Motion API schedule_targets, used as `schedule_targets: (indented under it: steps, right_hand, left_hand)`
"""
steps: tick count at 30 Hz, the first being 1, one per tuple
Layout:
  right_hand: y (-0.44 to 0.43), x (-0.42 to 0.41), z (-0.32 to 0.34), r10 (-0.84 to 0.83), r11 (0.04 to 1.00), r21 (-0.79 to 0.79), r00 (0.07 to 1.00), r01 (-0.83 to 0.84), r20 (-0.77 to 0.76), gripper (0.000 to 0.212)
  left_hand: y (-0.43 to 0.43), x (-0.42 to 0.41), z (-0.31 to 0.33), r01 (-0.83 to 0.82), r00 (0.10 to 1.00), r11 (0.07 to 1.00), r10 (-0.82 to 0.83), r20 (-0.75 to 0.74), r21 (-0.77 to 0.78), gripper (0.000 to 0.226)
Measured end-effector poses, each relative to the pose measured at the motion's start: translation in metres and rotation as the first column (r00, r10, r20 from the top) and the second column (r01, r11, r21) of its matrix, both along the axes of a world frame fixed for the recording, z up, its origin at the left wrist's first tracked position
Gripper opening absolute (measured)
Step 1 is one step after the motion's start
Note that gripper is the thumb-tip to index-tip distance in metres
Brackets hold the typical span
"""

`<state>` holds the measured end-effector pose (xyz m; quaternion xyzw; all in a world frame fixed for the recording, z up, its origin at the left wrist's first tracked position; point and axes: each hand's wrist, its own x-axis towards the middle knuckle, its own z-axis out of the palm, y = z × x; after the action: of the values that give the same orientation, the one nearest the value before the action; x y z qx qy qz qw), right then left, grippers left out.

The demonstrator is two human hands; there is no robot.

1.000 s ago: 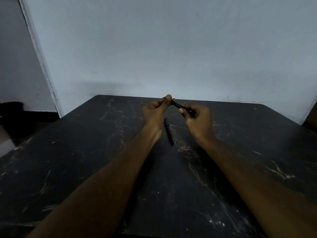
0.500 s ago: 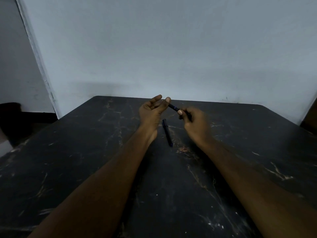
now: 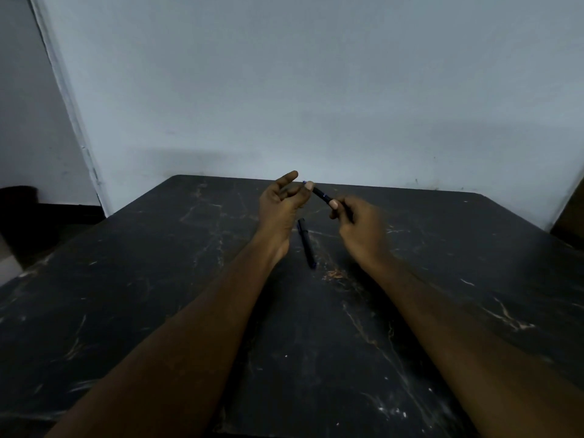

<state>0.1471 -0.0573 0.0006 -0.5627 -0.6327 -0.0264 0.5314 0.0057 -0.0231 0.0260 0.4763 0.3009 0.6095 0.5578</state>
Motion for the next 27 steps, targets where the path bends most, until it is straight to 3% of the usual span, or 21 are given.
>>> schedule_targets:
  steps: [8,16,24,27]
  right_hand:
    - [-0.0007,-0.0007,-0.0008,0.030,1.000,0.010,0.999,-0.030,-0.016,0.029]
    - [-0.0008,0.0001,0.0001,0.028,0.999,0.018,1.000,-0.028,0.012,0.027]
    - [0.0006,-0.0008,0.0001,0.012,1.000,0.027,0.999,-0.013,0.038,0.020]
    - [-0.0017,-0.0006,0.0013,0.000,1.000,-0.002,1.000,0.000,0.026,0.024]
  left_hand:
    - [-0.0016,-0.0020,0.0035,0.084,0.996,0.996,-0.085,-0.039,-0.025,0.030]
    - [0.0048,0.0000,-0.0026,0.036,0.999,0.997,-0.034,-0.034,0.074,0.044]
    - [-0.0014,0.0021,0.0019,0.032,0.996,0.999,-0.032,-0.088,0.000,0.025]
    - [0.0036,-0.0015,0.0041,0.085,0.996,0.996,-0.087,-0.035,-0.038,0.018]
